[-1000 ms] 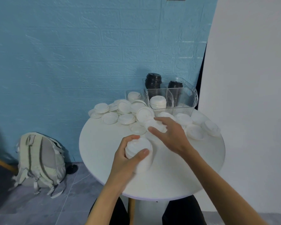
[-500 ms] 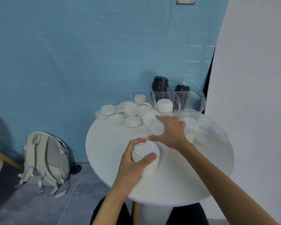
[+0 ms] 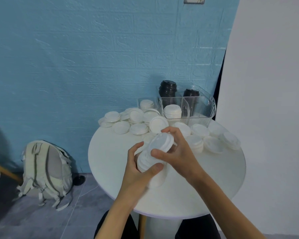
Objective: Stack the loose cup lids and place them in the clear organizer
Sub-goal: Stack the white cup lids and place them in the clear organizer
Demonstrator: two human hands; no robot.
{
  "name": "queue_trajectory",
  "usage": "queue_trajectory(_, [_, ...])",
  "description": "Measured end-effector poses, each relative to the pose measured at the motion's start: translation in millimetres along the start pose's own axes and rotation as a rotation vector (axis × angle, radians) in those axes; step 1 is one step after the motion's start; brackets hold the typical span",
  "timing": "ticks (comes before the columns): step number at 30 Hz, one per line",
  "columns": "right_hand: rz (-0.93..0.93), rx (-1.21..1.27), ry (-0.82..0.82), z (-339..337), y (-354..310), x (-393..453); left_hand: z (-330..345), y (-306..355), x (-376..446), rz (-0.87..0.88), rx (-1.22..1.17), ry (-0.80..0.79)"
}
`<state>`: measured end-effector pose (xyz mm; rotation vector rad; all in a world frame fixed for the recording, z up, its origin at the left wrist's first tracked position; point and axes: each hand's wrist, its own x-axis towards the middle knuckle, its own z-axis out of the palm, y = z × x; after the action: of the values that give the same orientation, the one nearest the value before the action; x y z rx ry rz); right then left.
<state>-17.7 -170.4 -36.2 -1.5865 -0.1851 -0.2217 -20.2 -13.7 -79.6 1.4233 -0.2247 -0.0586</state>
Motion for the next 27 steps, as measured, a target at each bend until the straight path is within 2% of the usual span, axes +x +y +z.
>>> queue_trajectory(3, [0.061, -0.025, 0.003, 2.6, 9.3, -3.8, -0.9, 0.6, -0.7, 0.035, 0.013, -0.004])
queue_trajectory(10, [0.172, 0.035, -0.107, 4.1, 13.9, -10.0, -0.6, -1.2, 1.2, 0.08, 0.092, -0.044])
queue_trajectory(18, [0.2, 0.083, -0.123, 9.5, 23.6, -19.7, -6.0, -3.8, 2.0, -0.018, -0.099, -0.13])
queue_trajectory(27, [0.218, 0.155, -0.083, 12.3, 30.9, -21.3, -5.1, -6.5, 5.2, -0.067, -0.113, -0.117])
